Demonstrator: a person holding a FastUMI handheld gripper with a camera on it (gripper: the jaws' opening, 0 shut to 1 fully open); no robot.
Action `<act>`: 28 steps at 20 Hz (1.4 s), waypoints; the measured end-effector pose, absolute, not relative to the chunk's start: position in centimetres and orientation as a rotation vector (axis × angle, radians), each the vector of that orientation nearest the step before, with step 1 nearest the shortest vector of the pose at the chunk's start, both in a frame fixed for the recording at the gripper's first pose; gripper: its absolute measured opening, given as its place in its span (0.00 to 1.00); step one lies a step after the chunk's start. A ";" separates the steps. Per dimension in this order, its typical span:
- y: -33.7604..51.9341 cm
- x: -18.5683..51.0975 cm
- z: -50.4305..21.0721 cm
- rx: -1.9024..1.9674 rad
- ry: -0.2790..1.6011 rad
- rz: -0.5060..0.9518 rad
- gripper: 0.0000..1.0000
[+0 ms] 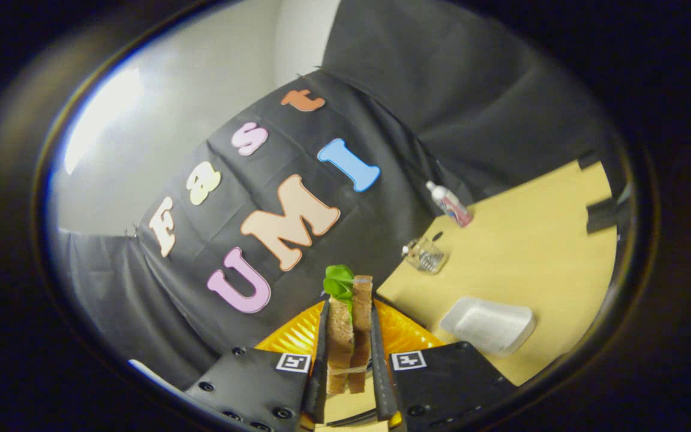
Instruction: Open the toaster oven, put the food inside, and close the toaster oven door.
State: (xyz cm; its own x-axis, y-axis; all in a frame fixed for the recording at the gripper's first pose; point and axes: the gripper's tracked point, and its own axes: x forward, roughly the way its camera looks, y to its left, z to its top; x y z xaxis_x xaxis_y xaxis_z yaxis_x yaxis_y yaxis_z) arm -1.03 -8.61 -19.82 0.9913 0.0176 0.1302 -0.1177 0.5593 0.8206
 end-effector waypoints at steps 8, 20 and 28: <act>0.7 2.1 -23.8 1.245 -0.018 0.112 0.34; 6.9 11.5 -25.5 1.252 0.014 0.045 0.34; 6.2 16.3 -26.0 1.232 0.028 0.017 0.34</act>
State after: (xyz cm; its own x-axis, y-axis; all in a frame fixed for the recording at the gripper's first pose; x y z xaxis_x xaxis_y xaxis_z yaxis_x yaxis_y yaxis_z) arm 16.26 6.15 -25.98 0.9995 0.0281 -0.0125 0.0024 0.3325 0.9431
